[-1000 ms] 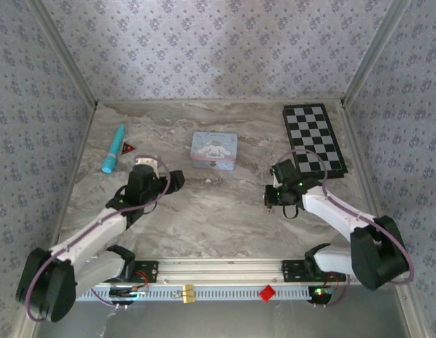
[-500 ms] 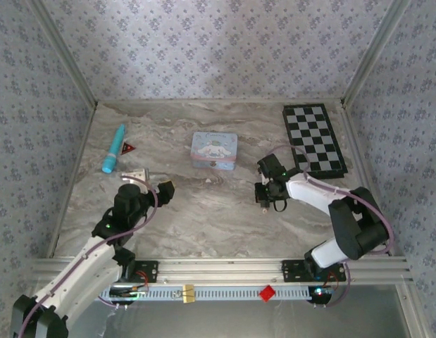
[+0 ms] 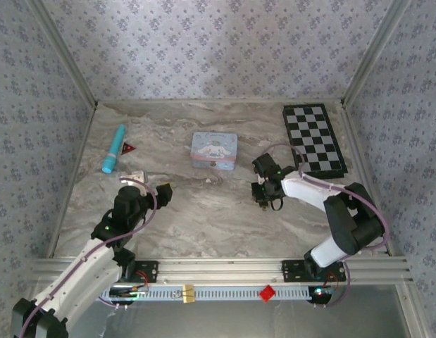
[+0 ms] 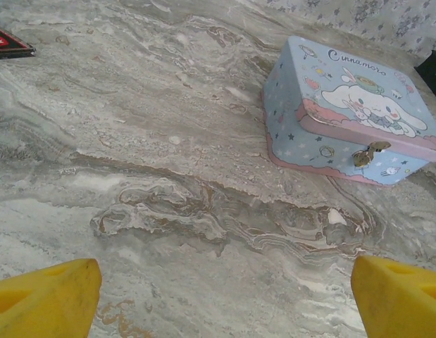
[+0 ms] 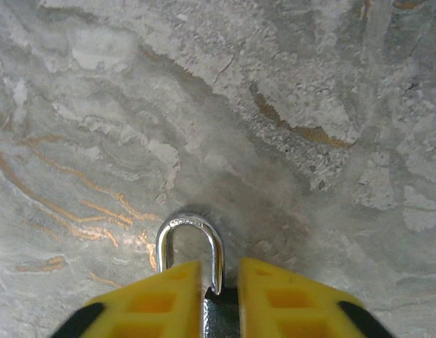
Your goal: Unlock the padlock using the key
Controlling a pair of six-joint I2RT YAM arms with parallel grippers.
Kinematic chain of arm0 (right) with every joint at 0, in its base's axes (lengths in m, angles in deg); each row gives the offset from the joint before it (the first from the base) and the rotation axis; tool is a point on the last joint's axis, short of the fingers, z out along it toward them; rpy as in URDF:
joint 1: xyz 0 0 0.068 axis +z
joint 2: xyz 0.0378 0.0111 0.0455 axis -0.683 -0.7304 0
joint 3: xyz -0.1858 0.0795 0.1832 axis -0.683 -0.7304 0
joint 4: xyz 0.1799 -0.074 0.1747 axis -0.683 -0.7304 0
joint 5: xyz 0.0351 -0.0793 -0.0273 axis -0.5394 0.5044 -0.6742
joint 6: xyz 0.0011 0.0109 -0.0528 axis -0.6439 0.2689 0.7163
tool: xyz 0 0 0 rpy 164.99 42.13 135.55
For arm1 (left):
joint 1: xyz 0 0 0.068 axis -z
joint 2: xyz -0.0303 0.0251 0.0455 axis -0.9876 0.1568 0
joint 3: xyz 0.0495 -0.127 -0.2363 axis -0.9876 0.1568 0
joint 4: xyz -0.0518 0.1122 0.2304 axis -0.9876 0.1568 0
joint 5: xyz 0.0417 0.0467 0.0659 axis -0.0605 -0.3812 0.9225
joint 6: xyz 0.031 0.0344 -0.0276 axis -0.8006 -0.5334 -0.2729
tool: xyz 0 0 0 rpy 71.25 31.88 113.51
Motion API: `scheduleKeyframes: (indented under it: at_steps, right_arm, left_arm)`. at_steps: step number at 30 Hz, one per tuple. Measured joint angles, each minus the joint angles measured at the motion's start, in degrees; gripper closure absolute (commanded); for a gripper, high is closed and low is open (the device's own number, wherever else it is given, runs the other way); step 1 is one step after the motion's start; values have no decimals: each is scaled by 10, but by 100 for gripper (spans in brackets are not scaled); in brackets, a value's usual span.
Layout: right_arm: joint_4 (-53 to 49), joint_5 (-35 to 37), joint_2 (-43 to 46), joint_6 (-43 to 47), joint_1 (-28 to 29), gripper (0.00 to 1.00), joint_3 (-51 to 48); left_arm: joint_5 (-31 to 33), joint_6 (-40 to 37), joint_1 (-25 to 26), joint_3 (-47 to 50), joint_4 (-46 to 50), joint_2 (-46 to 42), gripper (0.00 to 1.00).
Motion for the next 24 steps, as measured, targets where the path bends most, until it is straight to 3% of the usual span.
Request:
scheduleKeyframes:
  at_steps: [3,7,14,17,20,24]
  right_arm:
    - [-10,7,13,7,9,57,1]
    - [-43,27,61,18,25,54,10]
    - [-64,64,214,66,37,44,30]
    - [-50,111,285,84,35,38,21]
    - [-23,150,351,84,12,26,-12]
    - [33,171,433,64,-63,19,-89]
  left_arm:
    - [1,0,0,0,5,-1,8]
    - [8,-5,0,-3,16,-5,8]
    - [47,-25,0,-43,24,-5,7]
    - [84,-37,0,-50,5,-3,0]
    - [133,-36,0,-53,-10,19,0]
    - [202,-34,0,-83,-10,76,0]
